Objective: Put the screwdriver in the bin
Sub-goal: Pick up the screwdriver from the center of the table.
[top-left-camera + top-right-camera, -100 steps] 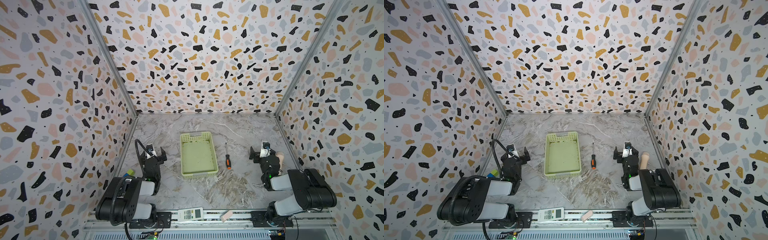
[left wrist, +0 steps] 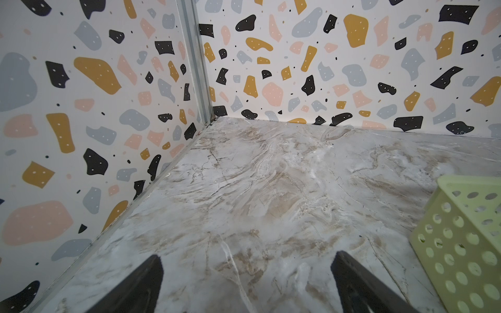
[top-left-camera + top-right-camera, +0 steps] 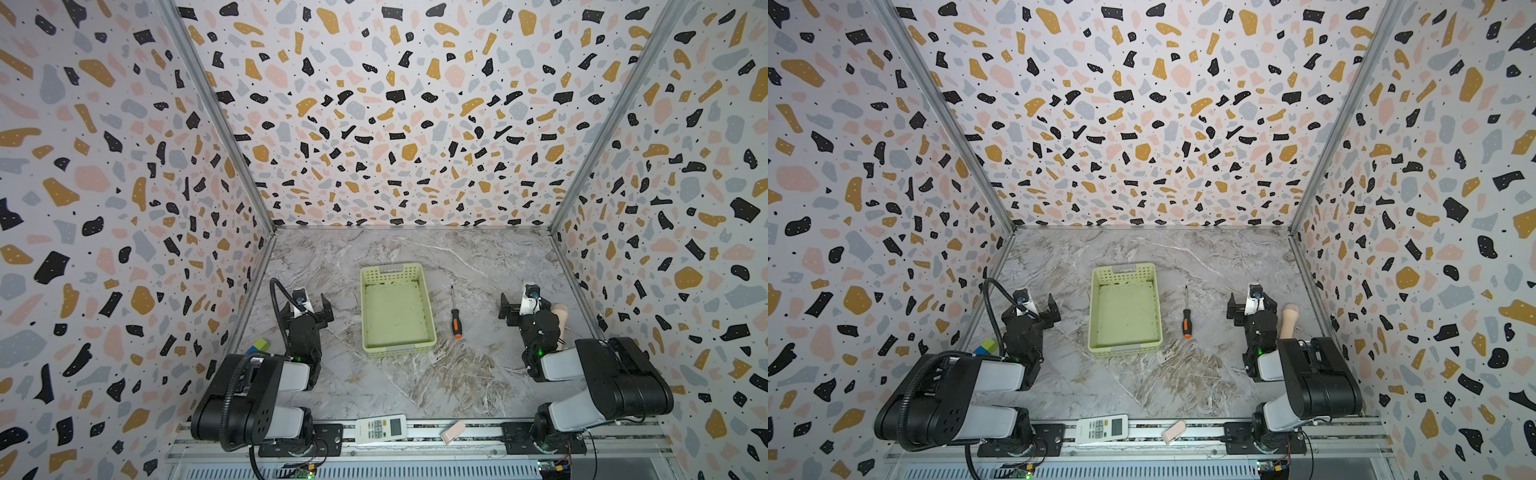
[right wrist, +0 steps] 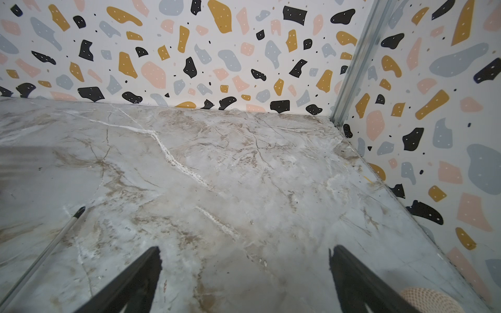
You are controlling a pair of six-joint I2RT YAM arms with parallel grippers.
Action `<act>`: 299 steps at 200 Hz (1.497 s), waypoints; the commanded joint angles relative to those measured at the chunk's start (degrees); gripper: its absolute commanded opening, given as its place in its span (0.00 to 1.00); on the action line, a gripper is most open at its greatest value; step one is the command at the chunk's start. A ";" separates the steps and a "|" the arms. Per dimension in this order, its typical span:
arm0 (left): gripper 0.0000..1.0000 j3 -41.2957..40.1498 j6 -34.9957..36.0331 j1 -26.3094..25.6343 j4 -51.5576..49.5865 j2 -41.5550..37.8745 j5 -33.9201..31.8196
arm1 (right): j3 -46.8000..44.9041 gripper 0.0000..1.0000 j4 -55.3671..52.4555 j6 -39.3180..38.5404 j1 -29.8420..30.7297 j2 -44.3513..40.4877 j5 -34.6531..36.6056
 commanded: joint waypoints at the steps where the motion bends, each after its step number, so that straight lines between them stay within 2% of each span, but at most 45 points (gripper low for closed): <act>1: 1.00 0.98 0.13 -0.08 2.02 0.15 -0.48 | 1.17 0.99 0.50 0.13 0.34 -0.12 0.61; 258: 1.00 0.99 -0.51 -0.08 2.12 -0.31 -1.63 | 0.37 0.99 1.38 0.27 -0.12 -0.51 -0.54; 268: 0.99 2.78 -1.28 -0.08 -1.51 -1.73 -3.51 | -0.11 0.99 2.05 0.22 -0.06 -1.04 -0.77; 279: 0.99 7.82 -1.75 -0.08 -13.55 -4.76 -4.29 | 0.33 0.99 -0.63 -0.38 0.18 -3.27 -1.32; 288: 1.00 11.93 -1.41 -0.08 -20.86 -6.69 -4.18 | 1.93 0.99 -6.23 -0.68 0.38 -5.97 -1.62; 299: 0.99 15.00 -1.89 -0.08 -25.17 -9.24 -3.32 | 5.60 0.99 -16.45 0.41 0.43 -10.02 -1.34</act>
